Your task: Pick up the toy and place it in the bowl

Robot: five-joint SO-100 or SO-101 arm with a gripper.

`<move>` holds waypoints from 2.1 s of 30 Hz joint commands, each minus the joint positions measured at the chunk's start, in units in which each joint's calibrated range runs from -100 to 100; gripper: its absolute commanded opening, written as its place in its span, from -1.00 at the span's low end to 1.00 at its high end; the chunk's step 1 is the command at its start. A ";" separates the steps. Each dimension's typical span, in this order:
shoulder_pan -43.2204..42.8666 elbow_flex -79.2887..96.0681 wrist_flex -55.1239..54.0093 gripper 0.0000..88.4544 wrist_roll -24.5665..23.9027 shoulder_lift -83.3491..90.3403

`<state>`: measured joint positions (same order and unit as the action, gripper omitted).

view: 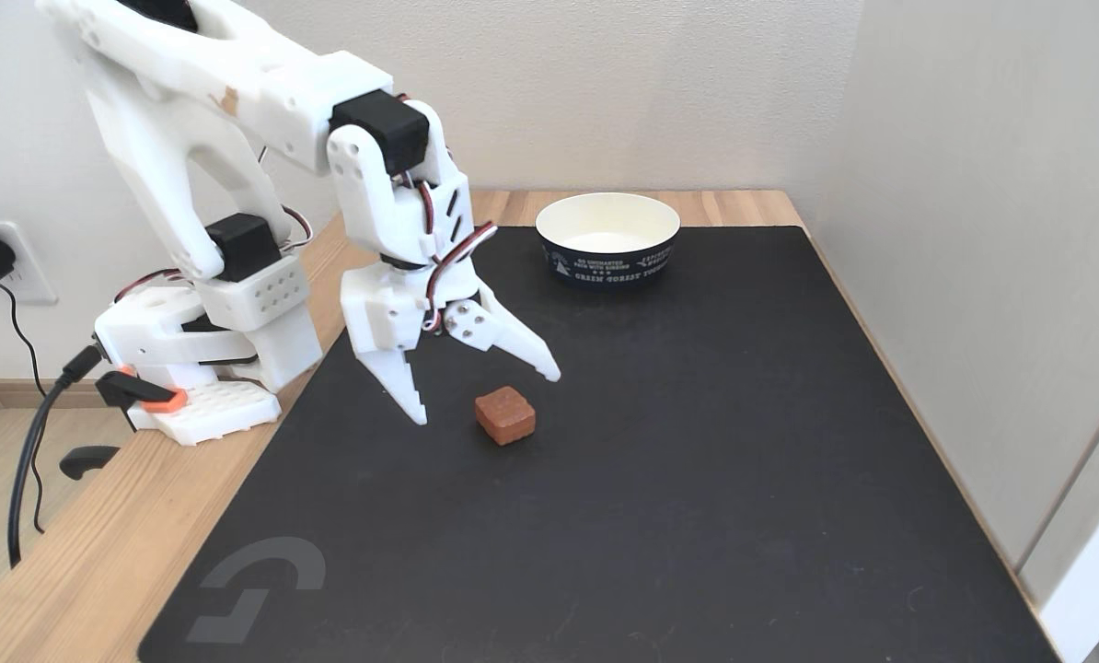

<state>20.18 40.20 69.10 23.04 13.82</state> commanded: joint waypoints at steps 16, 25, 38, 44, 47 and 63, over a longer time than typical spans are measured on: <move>-7.09 -1.94 -8.90 -0.02 -0.13 -13.70; -6.34 -1.94 -8.30 -0.26 -0.02 -13.70; -4.25 -1.94 -8.73 -0.95 -0.13 -13.61; -6.42 -5.63 -8.81 -0.95 -2.94 -13.36; -10.02 -10.41 -8.90 -0.95 -6.65 -10.53; -49.33 4.19 -58.69 -0.95 -31.86 7.90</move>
<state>-24.51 38.88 22.75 -4.71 20.07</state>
